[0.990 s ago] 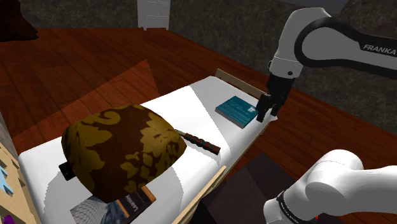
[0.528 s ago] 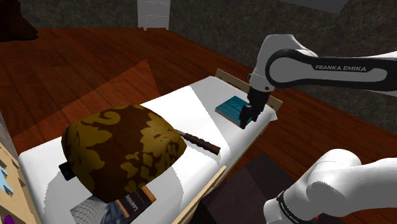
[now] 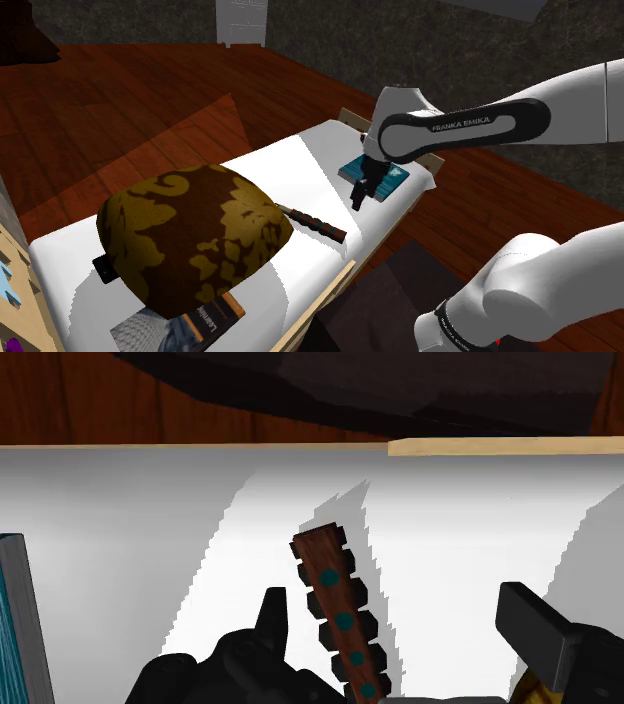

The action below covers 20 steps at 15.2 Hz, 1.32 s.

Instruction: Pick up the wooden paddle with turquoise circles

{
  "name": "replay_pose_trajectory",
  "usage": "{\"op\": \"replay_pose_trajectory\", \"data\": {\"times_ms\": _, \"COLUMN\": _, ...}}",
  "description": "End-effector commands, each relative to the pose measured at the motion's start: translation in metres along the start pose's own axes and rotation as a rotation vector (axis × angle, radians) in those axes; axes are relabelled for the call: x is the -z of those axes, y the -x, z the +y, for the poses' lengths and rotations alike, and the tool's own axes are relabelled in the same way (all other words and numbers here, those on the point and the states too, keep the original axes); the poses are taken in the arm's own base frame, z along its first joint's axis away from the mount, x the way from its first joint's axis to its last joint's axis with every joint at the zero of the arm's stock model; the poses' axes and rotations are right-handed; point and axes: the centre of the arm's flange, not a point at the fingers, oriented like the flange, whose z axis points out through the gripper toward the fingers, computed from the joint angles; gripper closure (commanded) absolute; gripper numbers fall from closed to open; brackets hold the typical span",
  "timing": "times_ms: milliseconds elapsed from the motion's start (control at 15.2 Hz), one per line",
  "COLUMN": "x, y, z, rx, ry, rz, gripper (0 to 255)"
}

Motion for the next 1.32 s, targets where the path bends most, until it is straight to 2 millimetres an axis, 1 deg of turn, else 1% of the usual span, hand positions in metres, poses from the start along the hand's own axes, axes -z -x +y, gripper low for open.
{"op": "replay_pose_trajectory", "data": {"times_ms": 0, "x": -0.023, "y": -0.018, "z": 0.000, "rx": 0.037, "ry": 0.004, "rz": 0.012, "gripper": 0}}
{"op": "replay_pose_trajectory", "data": {"times_ms": 462, "x": -0.088, "y": -0.077, "z": 0.001, "rx": 0.161, "ry": 0.017, "rz": 0.045, "gripper": 0}}
{"op": "replay_pose_trajectory", "data": {"times_ms": 924, "x": -0.152, "y": -0.139, "z": -0.006, "rx": 0.285, "ry": 0.030, "rz": 0.079, "gripper": 0}}
{"op": "replay_pose_trajectory", "data": {"times_ms": 990, "x": -0.155, "y": -0.141, "z": -0.006, "rx": 0.289, "ry": 0.030, "rz": 0.080, "gripper": 0}}
{"op": "replay_pose_trajectory", "data": {"times_ms": 1254, "x": -0.176, "y": -0.143, "z": -0.005, "rx": 0.289, "ry": 0.030, "rz": 0.080, "gripper": 0}}
